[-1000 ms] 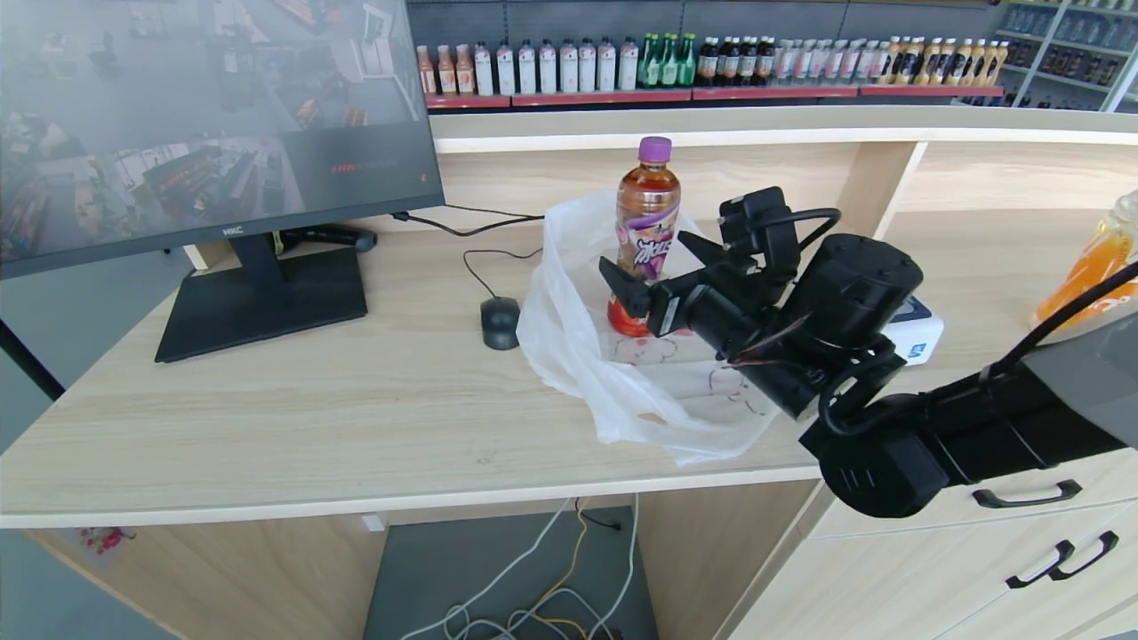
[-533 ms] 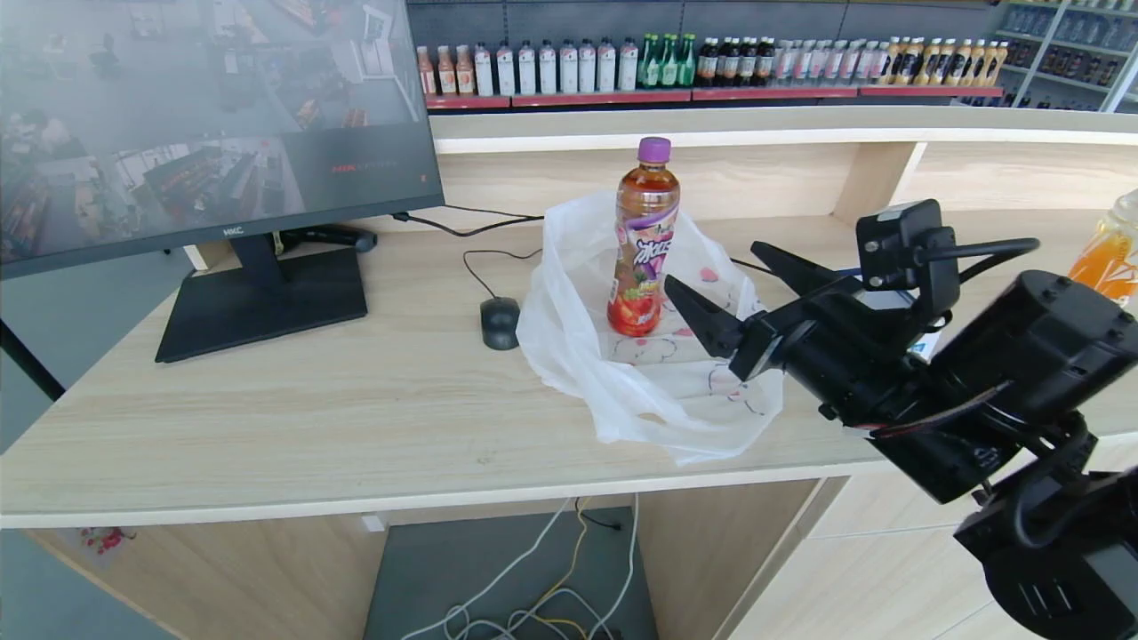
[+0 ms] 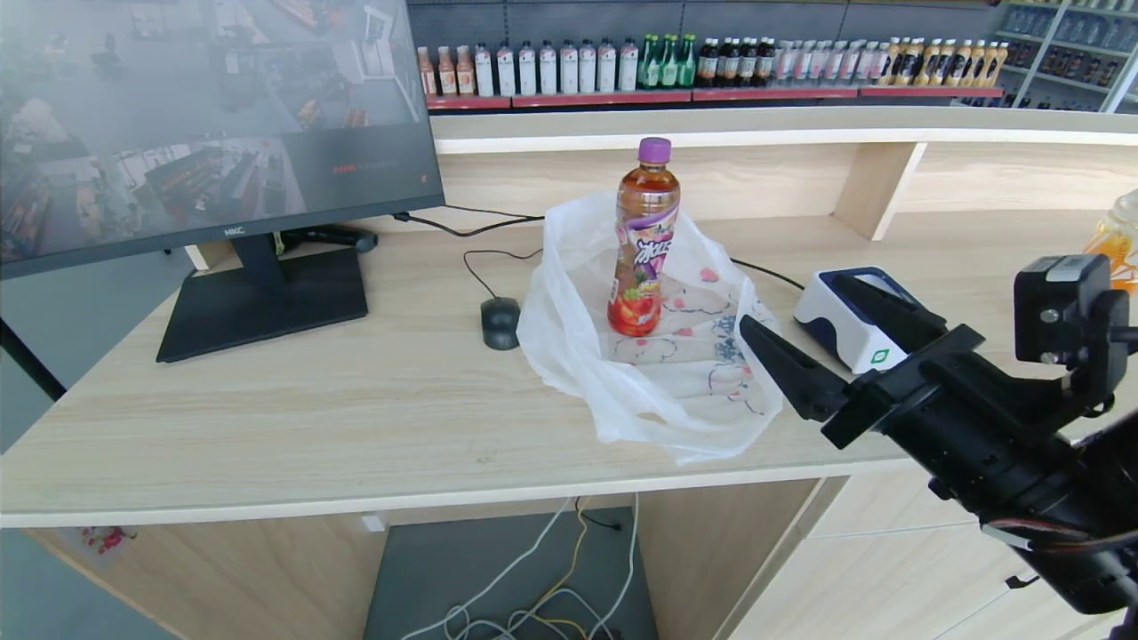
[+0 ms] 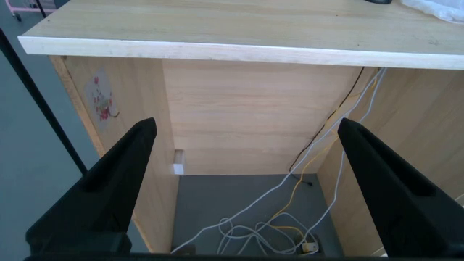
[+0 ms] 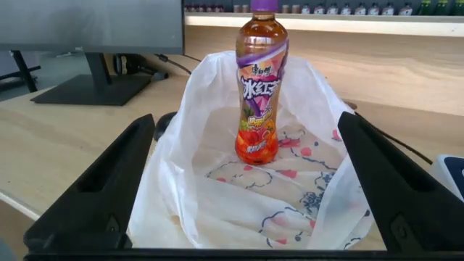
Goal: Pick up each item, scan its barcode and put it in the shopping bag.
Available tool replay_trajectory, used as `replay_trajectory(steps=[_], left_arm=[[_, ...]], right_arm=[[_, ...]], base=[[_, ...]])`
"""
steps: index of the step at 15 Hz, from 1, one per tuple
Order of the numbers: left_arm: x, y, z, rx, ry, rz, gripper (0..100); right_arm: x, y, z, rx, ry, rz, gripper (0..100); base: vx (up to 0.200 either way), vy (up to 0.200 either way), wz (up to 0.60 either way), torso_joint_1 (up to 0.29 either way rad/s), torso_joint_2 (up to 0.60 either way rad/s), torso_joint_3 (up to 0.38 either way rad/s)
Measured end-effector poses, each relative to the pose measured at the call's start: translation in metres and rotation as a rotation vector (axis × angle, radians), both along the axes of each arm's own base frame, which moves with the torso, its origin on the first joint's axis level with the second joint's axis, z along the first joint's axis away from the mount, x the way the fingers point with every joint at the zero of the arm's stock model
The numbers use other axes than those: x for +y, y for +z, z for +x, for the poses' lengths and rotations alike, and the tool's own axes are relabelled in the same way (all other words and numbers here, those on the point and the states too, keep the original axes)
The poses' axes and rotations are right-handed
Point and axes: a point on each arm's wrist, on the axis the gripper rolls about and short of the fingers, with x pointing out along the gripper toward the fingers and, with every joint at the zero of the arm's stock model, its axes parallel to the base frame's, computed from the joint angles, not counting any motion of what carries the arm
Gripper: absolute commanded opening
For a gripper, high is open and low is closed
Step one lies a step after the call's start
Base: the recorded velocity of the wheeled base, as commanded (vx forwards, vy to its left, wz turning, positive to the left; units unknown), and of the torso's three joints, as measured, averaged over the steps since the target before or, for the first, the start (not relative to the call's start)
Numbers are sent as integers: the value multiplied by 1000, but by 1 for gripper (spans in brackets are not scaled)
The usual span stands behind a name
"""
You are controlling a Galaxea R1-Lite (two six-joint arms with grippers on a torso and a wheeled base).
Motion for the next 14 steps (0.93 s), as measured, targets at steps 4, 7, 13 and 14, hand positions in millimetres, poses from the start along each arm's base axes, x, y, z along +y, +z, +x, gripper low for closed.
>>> replay_trajectory(steps=[4,7,13,14], left_arm=[[0,0,0,1,1,-1,100],[0,0,0,0,2,-2,100],[0,0,0,0,2,-5,100],[0,0,0,1,2,-6,100]], right_arm=[[-12,-6,-16,24,-3,-13,100],[-16,-5,-23,18,-4,-10,100],[-25,-5,-33,6,-20,-19,100],[-27,-4,-34,-2,-25,-17,100]], base=[[0,0,0,0,0,0],[0,-67,0,2,-4,2],[0,-200,0,4,3,2],[0,-200,0,2,-2,12]])
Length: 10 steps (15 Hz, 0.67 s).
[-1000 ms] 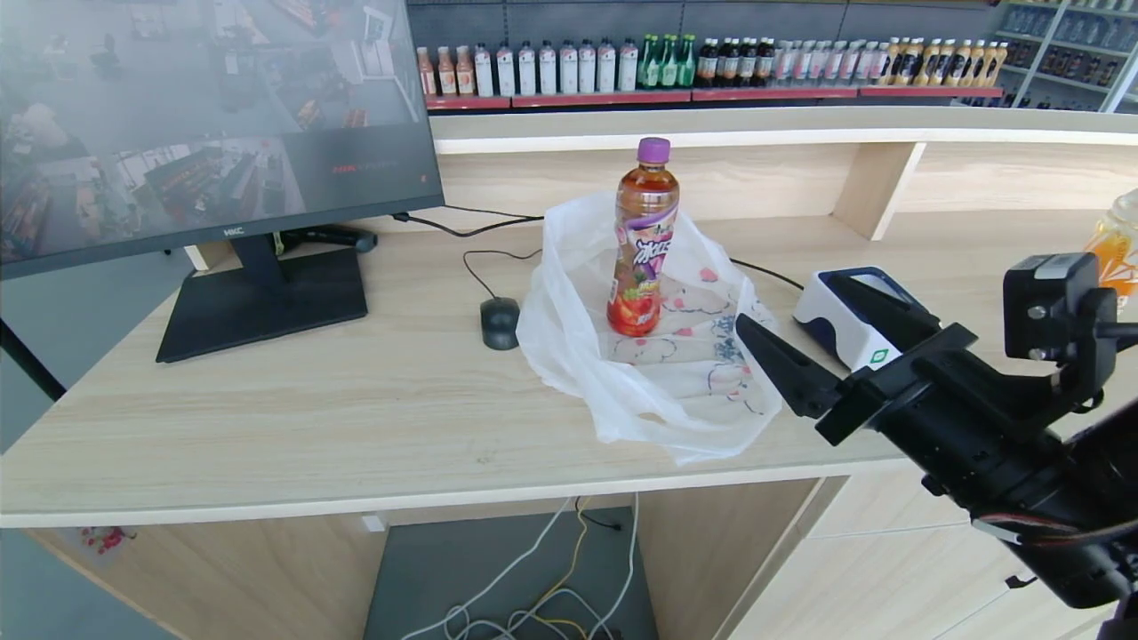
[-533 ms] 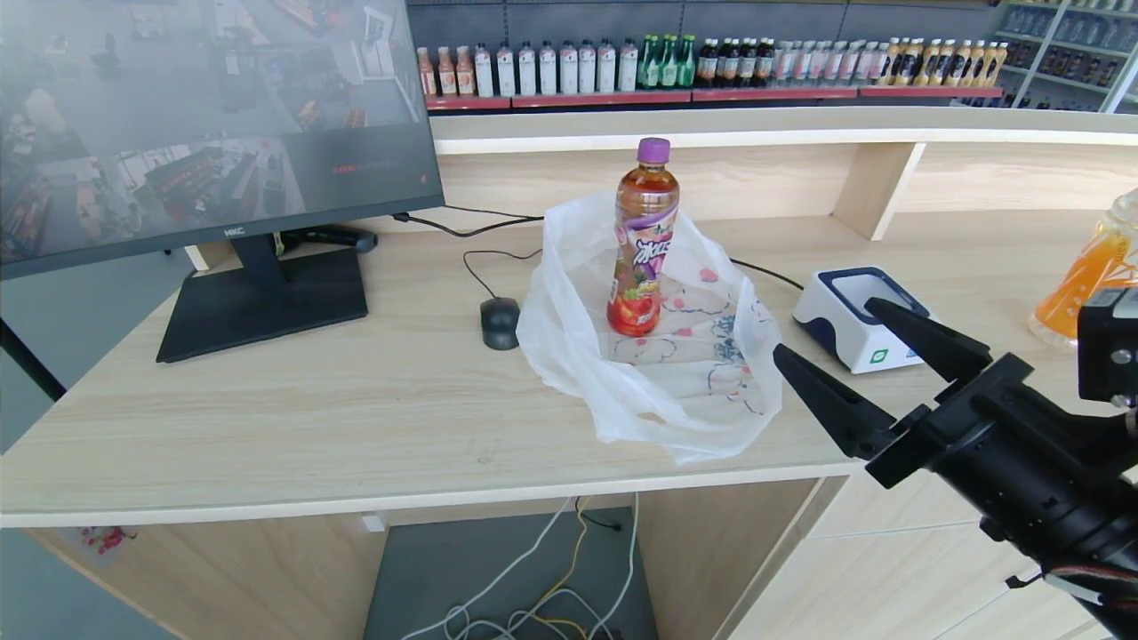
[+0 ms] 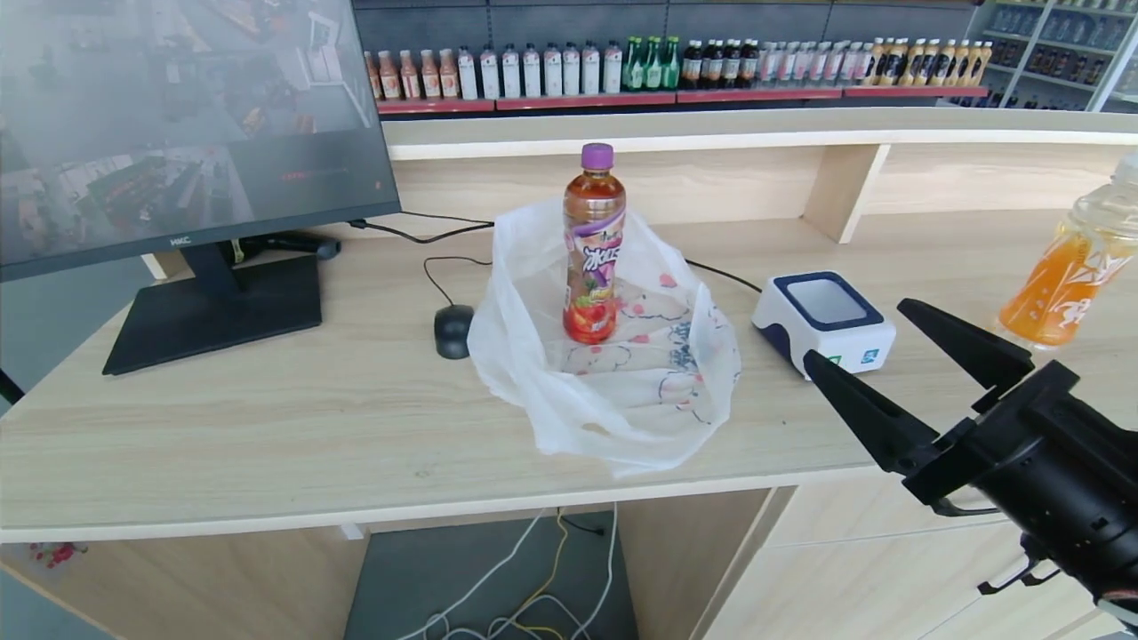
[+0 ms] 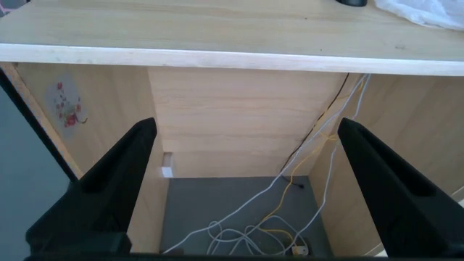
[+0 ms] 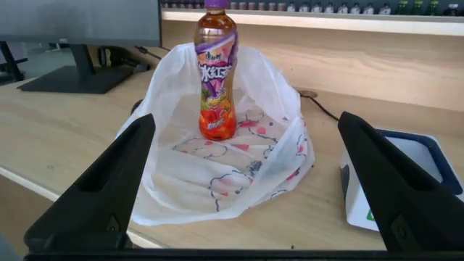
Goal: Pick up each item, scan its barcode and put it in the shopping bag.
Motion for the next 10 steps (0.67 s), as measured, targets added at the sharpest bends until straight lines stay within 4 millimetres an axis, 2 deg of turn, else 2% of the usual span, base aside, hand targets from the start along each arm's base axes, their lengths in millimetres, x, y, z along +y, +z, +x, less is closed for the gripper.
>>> replay_trajectory(steps=[10], left_arm=[[0,0,0,-1,0,-6,100]], right_arm=[[-3,10,-2,-59,-17,-7,100]], base=[[0,-200,0,3,1,3]])
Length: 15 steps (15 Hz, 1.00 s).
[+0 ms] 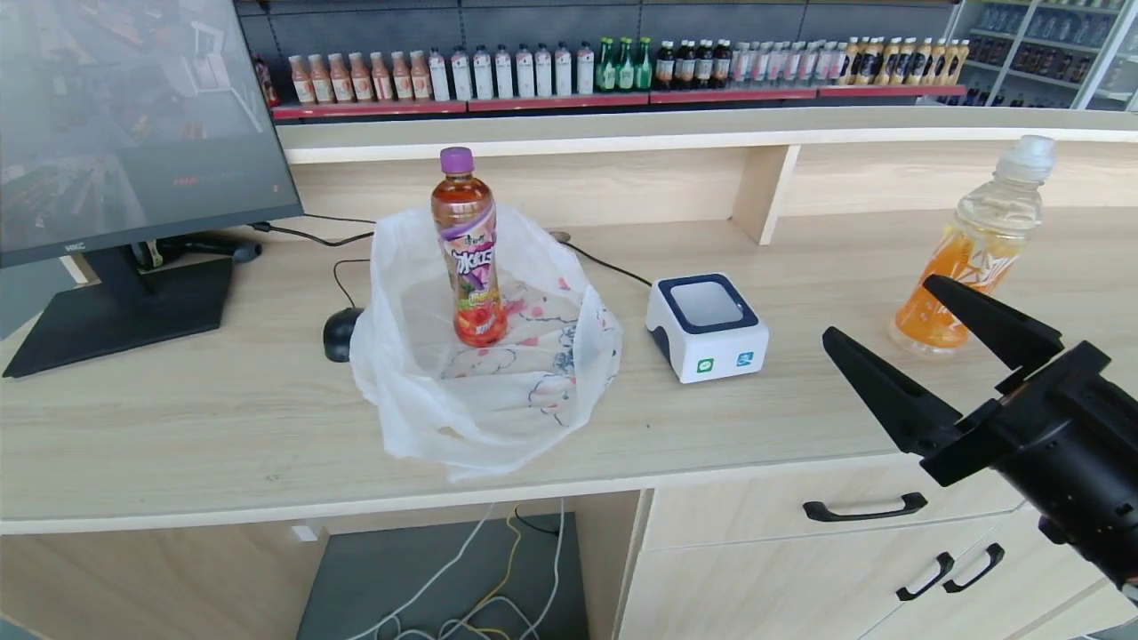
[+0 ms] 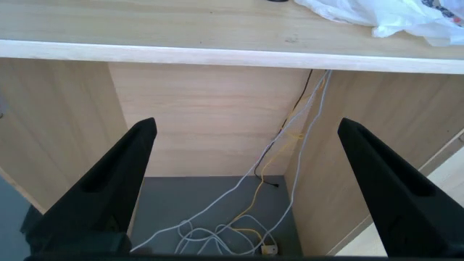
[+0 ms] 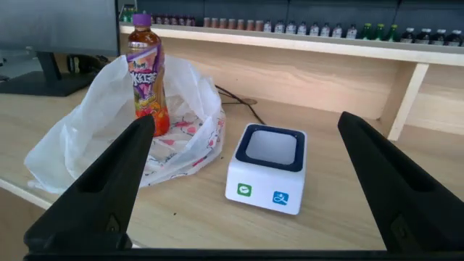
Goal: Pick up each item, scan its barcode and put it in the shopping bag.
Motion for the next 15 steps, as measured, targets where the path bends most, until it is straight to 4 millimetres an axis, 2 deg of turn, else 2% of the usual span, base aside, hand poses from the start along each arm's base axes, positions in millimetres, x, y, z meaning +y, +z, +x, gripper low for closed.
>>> replay_trajectory(steps=[15], left_arm=[[0,0,0,0,0,-5,100]], right_arm=[[0,-7,-2,27,8,-17,100]], base=[[0,-200,0,2,3,3]])
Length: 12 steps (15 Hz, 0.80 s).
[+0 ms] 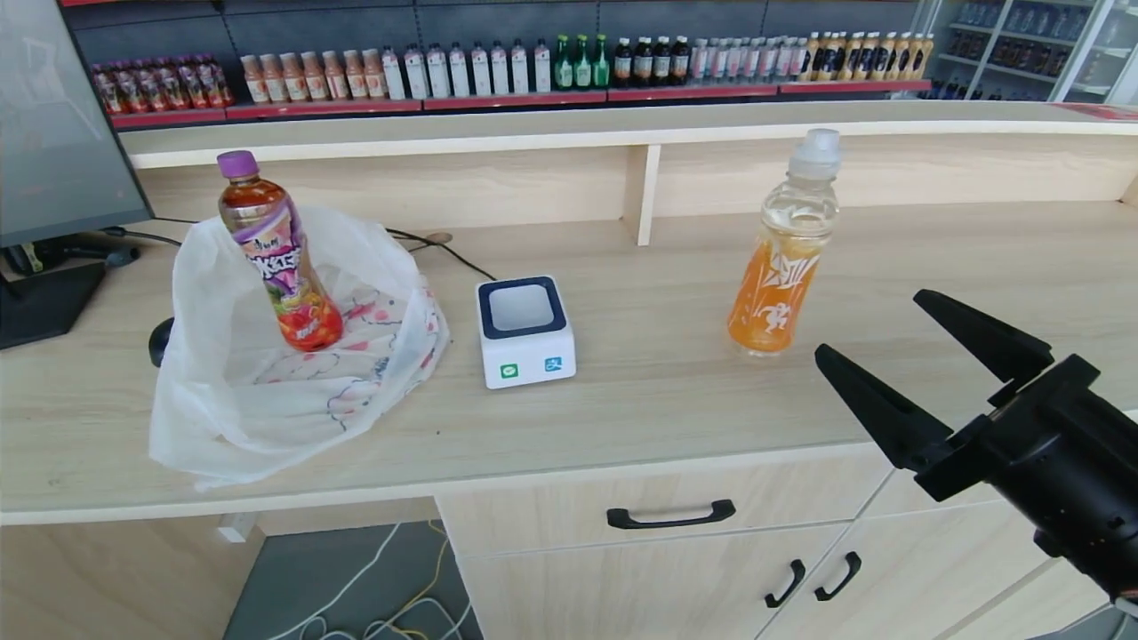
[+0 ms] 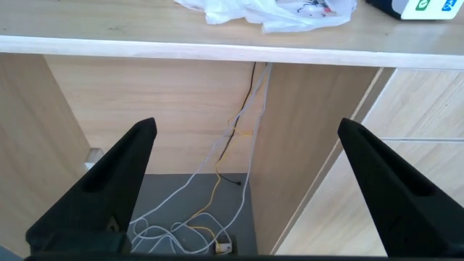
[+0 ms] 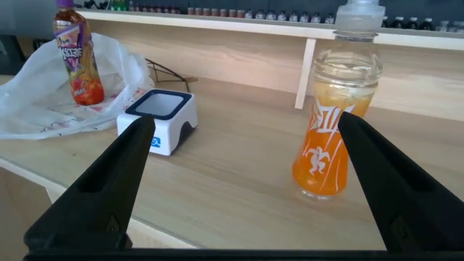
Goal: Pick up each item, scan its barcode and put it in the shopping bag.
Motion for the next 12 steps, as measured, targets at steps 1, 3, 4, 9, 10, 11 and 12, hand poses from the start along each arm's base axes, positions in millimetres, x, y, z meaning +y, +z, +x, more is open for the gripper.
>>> replay_trajectory(steps=[1,3,4,9,10,11,12], left_arm=[[0,0,0,0,0,0,100],[0,0,0,0,0,1,100],[0,0,0,0,0,1,100],[0,0,0,0,0,7,100],[0,0,0,0,1,7,100],[0,0,0,0,1,7,100],[0,0,0,0,0,7,100]], right_arm=[[0,-1,0,4,0,-2,100],[-1,-2,-1,9,-1,-5,100],[-1,-3,-1,13,0,-7,100],[-2,-7,-2,27,-5,-16,100],[-1,-6,0,24,-5,-14,100],[-1,-6,0,24,-5,-15,100],[-1,-7,0,28,-6,-17,100]], base=[[0,-200,0,2,-2,2],[0,-100,0,-1,1,1],[0,0,0,0,0,0],[0,0,0,0,0,0],[0,0,0,0,0,0],[0,0,0,0,0,0],[0,0,0,0,0,0]])
